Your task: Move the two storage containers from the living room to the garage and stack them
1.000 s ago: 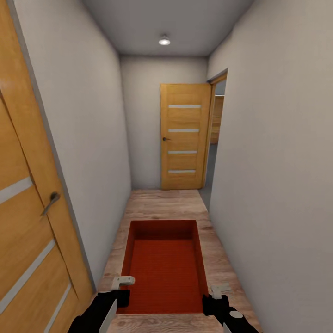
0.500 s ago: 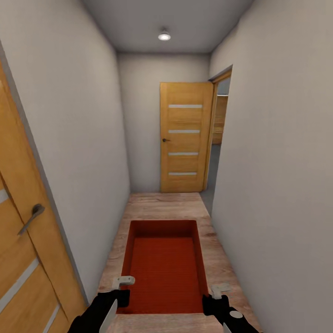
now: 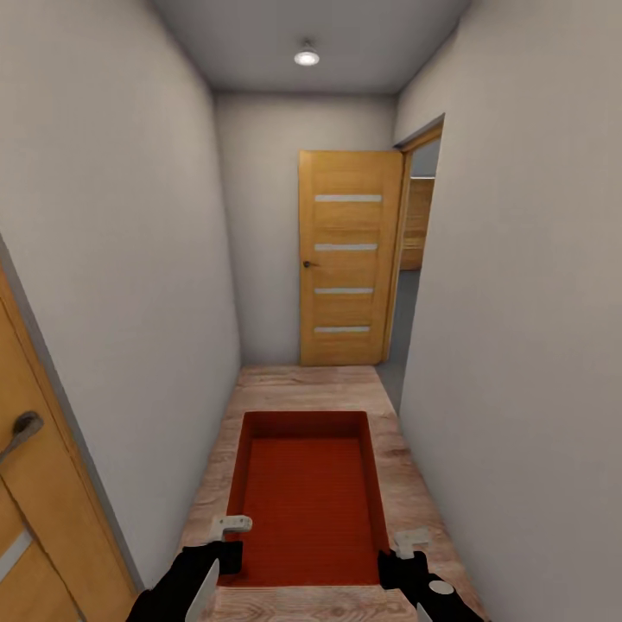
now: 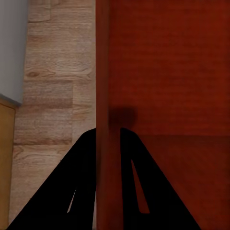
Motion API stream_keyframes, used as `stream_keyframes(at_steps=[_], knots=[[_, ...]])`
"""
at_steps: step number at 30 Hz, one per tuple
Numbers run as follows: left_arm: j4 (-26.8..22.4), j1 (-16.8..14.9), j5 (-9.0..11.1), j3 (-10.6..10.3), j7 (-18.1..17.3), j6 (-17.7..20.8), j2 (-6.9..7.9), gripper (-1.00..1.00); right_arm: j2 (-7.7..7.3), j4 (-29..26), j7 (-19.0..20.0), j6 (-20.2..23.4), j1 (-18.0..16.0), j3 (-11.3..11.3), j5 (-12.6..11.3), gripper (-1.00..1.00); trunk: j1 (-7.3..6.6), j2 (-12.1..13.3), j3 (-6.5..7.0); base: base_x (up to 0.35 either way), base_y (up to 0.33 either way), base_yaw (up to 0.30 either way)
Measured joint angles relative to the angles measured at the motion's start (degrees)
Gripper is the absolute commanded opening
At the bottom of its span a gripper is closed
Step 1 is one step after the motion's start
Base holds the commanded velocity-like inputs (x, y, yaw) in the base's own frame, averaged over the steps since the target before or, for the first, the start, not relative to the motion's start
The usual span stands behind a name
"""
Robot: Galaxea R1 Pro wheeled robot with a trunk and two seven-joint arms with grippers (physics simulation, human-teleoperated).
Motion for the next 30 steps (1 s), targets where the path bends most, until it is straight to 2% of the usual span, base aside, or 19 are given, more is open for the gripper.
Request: stream_keyframes(at_steps=[30], knots=[[0.0, 0.0, 0.1, -0.1, 0.0, 0.0, 0.08, -1.0, 0.02, 0.0, -0.1, 0.0, 0.0, 0.2, -0.2, -1.0, 0.0, 0.0, 0.0, 0.326, 0.0, 0.0]])
